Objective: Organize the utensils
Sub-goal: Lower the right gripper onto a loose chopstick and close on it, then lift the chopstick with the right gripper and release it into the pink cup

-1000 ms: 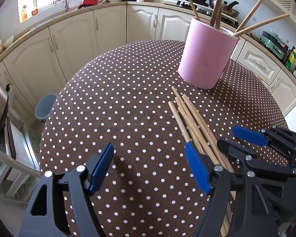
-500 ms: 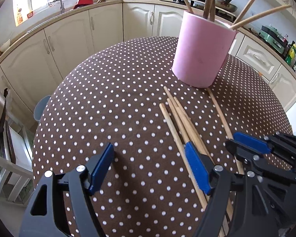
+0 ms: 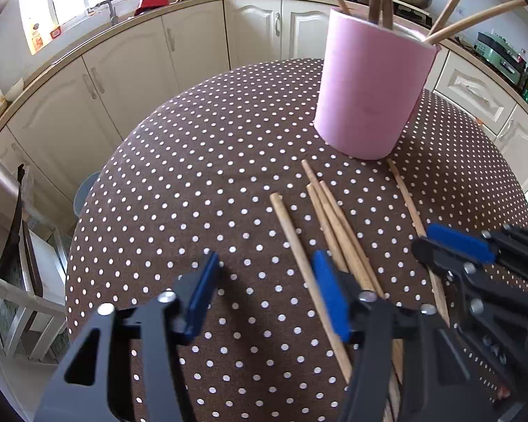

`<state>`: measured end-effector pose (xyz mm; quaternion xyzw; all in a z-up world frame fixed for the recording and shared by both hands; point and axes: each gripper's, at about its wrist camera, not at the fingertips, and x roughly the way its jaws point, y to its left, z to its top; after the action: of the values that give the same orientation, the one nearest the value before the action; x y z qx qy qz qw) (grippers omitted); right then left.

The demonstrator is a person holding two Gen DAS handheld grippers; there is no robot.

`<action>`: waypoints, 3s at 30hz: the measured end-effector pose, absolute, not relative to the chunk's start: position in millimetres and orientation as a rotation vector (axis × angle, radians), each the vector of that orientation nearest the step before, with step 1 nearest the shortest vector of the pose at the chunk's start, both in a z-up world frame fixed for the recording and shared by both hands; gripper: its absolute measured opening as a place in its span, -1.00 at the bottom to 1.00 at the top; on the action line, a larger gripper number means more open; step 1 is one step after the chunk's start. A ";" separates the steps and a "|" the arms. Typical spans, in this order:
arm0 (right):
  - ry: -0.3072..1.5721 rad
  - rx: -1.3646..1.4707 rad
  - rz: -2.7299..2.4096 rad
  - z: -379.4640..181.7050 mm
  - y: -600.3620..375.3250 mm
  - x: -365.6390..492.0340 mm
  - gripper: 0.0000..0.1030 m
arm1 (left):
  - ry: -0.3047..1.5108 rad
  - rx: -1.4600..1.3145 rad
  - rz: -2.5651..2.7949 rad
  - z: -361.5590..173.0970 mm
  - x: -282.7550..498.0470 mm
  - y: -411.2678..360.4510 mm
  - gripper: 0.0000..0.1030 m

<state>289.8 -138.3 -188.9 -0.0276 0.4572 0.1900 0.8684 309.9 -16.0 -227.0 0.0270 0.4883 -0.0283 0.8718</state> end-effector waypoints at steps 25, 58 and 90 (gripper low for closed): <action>0.956 0.067 0.447 -161.3 -147.9 295.6 -0.89 | 0.943 -0.034 -0.128 -183.6 308.3 -6.6 -0.89; 0.360 0.114 0.469 13.5 -162.0 204.7 -0.89 | 0.416 -0.040 -0.287 2.5 213.7 -44.5 -0.89; 0.179 0.116 0.342 23.3 -176.6 282.3 -0.89 | 0.265 -0.127 -0.214 14.2 305.5 -59.3 -0.89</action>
<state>282.3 -176.6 23.3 0.0578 0.0889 0.1699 0.9797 305.5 -59.3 14.2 -0.0630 0.1319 -0.1063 0.9835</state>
